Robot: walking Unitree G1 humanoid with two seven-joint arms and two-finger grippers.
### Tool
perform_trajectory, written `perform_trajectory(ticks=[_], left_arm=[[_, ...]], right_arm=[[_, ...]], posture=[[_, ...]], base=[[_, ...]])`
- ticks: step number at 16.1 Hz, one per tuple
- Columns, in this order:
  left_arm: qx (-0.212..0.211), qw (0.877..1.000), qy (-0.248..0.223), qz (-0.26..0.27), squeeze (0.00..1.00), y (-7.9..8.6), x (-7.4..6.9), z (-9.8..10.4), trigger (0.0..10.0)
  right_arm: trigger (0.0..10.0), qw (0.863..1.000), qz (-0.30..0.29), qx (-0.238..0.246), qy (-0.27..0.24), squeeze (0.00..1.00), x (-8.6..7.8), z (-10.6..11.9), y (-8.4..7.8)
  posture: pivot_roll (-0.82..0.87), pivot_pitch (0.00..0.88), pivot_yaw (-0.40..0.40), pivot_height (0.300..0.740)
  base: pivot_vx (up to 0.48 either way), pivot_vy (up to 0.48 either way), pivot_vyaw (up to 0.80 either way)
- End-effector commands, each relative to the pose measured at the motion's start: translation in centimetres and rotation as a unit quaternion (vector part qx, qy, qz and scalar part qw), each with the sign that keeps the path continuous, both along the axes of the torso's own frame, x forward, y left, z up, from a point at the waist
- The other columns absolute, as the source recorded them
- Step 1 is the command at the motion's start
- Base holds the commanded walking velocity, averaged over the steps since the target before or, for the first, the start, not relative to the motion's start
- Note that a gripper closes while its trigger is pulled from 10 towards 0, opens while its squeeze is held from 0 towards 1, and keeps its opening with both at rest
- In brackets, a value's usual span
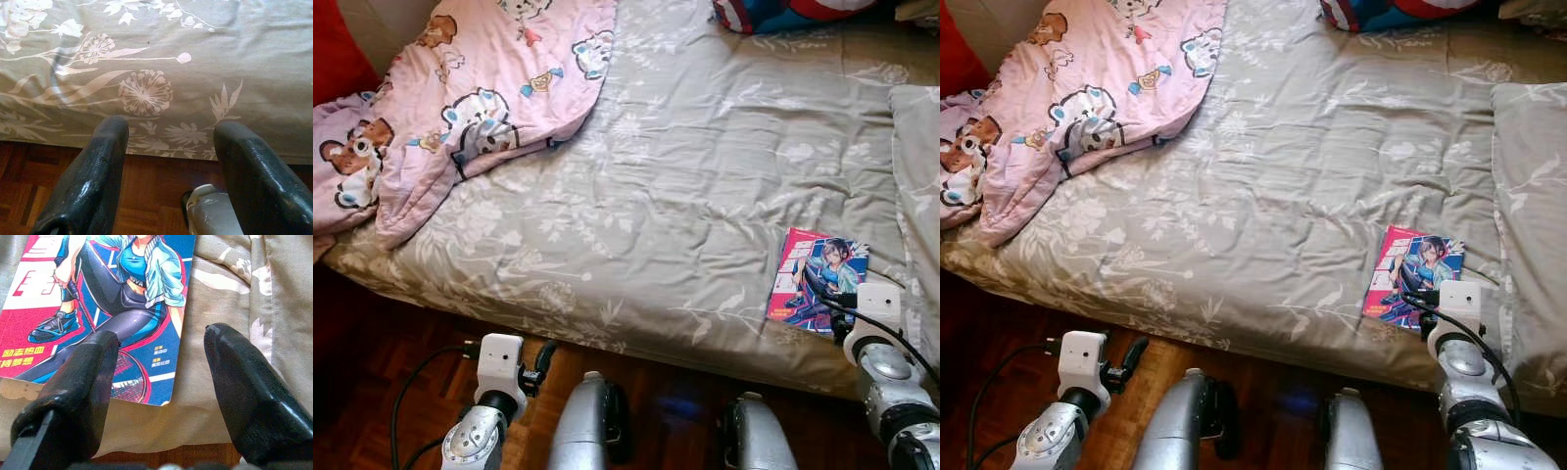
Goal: Clean up the room
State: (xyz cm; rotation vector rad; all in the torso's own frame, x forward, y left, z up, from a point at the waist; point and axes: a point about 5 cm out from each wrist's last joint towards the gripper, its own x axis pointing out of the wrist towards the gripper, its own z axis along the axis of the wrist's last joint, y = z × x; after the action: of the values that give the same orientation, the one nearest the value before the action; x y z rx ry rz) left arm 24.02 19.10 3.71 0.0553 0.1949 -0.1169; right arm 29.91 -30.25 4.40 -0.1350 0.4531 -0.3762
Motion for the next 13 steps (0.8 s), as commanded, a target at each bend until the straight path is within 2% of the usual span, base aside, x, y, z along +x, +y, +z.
perform_trajectory(ticks=[1, 3, 6, 8, 10, 13], left_arm=[[0.004, 1.000, 0.029, 0.010, 0.00, 0.5, -1.0, -1.2, 10.0], [0.003, 1.000, 0.028, 0.010, 0.00, 0.5, -0.9, -1.1, 10.0], [0.006, 1.000, 0.023, 0.007, 0.00, 0.7, -0.9, -0.7, 10.0], [0.012, 1.000, 0.023, 0.008, 0.00, 1.2, -0.9, -0.6, 10.0], [0.011, 1.000, 0.020, 0.013, 0.00, 1.3, -0.5, -0.6, 10.0], [-0.005, 1.000, 0.013, 0.009, 0.00, 0.1, 0.6, -0.7, 10.0]], right_arm=[[10.0, 1.000, -0.001, 0.015, 0.019, 0.00, -1.1, -1.6, 0.6], [10.0, 0.994, -0.039, 0.101, -0.016, 0.00, -1.9, -2.8, 1.5], [10.0, 0.967, -0.132, 0.211, -0.059, 0.00, -3.1, -4.0, 1.6], [10.0, 0.965, -0.142, 0.214, -0.053, 0.00, -3.2, -4.2, 1.8], [10.0, 0.973, -0.103, 0.199, -0.059, 0.00, -2.1, -3.7, 2.9], [10.0, 0.982, -0.043, 0.167, -0.076, 0.00, -1.1, -3.0, 4.6]], posture=[[0.17, 0.361, 0.139, 0.661], [0.17, 0.359, 0.142, 0.661], [0.20, 0.364, 0.160, 0.661], [0.20, 0.363, 0.158, 0.661], [0.19, 0.348, 0.151, 0.661], [0.15, 0.301, 0.130, 0.661]], base=[[0.000, 0.000, 0.00], [0.000, 0.000, 0.00], [0.000, 0.000, 0.00], [0.000, 0.000, 0.00], [0.000, 0.000, 0.00], [0.000, 0.000, 0.00]])
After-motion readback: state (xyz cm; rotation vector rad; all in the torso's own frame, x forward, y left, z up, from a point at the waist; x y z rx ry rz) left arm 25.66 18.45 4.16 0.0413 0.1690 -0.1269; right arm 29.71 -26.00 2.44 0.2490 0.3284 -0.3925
